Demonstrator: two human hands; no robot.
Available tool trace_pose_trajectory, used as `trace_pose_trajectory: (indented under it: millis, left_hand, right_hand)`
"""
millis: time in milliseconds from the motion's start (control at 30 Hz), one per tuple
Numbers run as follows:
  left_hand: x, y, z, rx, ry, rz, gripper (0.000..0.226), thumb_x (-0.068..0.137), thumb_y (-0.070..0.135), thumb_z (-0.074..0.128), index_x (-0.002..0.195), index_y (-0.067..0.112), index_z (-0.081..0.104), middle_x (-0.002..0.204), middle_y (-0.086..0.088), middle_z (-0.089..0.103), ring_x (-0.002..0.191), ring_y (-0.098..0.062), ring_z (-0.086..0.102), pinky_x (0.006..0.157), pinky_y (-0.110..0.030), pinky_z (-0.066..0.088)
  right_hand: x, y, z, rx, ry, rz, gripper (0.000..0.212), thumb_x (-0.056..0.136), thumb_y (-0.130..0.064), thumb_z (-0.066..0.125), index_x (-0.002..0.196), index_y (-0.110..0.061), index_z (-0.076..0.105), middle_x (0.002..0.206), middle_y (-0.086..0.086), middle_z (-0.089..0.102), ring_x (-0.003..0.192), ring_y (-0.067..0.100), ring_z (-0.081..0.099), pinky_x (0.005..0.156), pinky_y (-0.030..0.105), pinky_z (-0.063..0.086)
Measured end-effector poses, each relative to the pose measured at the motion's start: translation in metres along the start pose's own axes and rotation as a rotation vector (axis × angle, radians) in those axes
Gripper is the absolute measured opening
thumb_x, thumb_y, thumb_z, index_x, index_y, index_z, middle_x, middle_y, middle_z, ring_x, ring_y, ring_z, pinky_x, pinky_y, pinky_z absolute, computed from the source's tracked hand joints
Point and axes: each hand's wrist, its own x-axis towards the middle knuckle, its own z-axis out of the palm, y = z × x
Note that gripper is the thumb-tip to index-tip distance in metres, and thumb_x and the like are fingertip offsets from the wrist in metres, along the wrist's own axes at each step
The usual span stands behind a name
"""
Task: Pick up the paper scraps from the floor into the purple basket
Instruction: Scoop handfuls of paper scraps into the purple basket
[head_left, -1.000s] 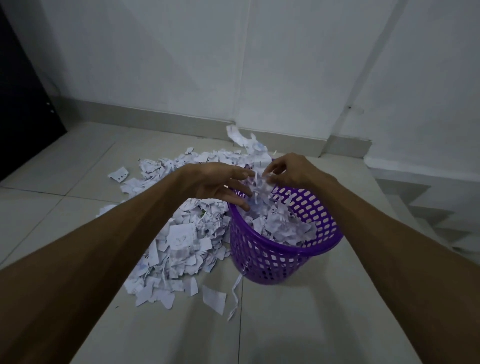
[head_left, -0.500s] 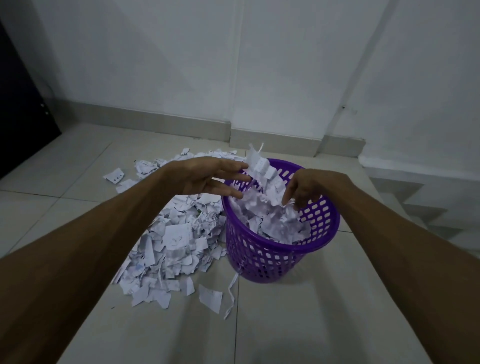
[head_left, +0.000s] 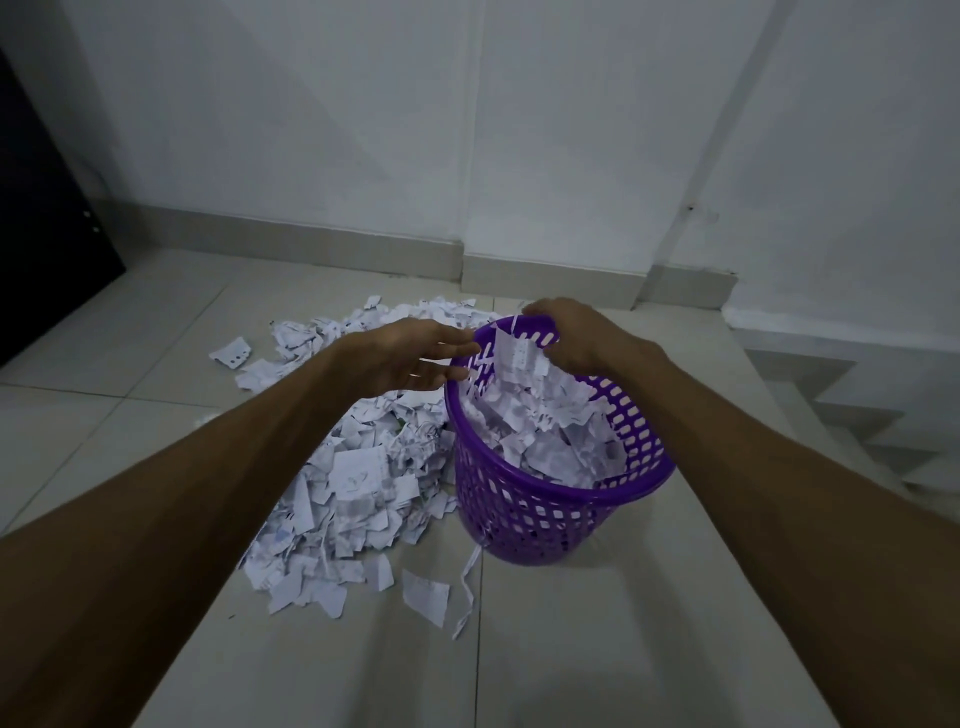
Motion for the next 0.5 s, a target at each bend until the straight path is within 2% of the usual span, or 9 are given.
trace_pose_trajectory:
  millis: [133,300,367,433,500]
  left_hand:
    - [0.004,-0.004,-0.002,-0.018,0.002,0.004,0.025,0.096,0.025,0.059,0.116,0.011,0.065,0.104,-0.001,0.075,0.075,-0.012,0.069,0.064,-0.021,0.051]
    - [0.005,-0.008,-0.003,-0.016,0.014,0.014,0.020,0.096,0.026,0.059,0.108,0.012,0.068,0.110,-0.003,0.073,0.074,-0.011,0.068,0.063,-0.020,0.051]
    - [0.006,-0.009,-0.002,-0.011,0.016,0.019,0.021,0.096,0.026,0.059,0.109,0.011,0.068,0.111,-0.003,0.072,0.074,-0.011,0.067,0.062,-0.020,0.051]
    - [0.006,-0.010,-0.002,-0.003,0.011,0.026,0.024,0.095,0.026,0.060,0.112,0.011,0.068,0.110,-0.003,0.073,0.074,-0.011,0.067,0.061,-0.020,0.052]
    - [0.005,-0.008,-0.002,0.001,0.010,0.027,0.025,0.095,0.025,0.061,0.114,0.010,0.067,0.110,-0.003,0.073,0.075,-0.012,0.067,0.062,-0.020,0.052]
  right_hand:
    - [-0.001,-0.006,0.010,-0.075,-0.053,-0.031,0.079,0.090,-0.006,0.063,0.156,-0.019,0.021,0.161,0.005,0.027,0.144,0.026,0.033,0.113,0.038,0.033]
    - [-0.011,-0.010,0.021,-0.318,-0.131,-0.078,0.086,0.093,-0.006,0.058,0.158,-0.022,0.003,0.166,-0.002,-0.001,0.152,0.021,0.010,0.113,0.048,0.036]
    - [-0.017,-0.007,0.025,-0.390,-0.179,-0.085,0.084,0.096,-0.010,0.056,0.158,-0.022,0.000,0.165,-0.001,-0.006,0.152,0.022,0.008,0.114,0.049,0.035]
    - [-0.024,-0.004,0.028,-0.403,-0.269,-0.051,0.078,0.099,-0.014,0.053,0.158,-0.022,0.003,0.165,0.005,0.003,0.149,0.026,0.020,0.114,0.045,0.034]
    - [-0.027,0.000,0.029,-0.378,-0.359,-0.028,0.067,0.100,-0.013,0.049,0.157,-0.023,0.015,0.161,0.009,0.023,0.143,0.028,0.033,0.111,0.041,0.035]
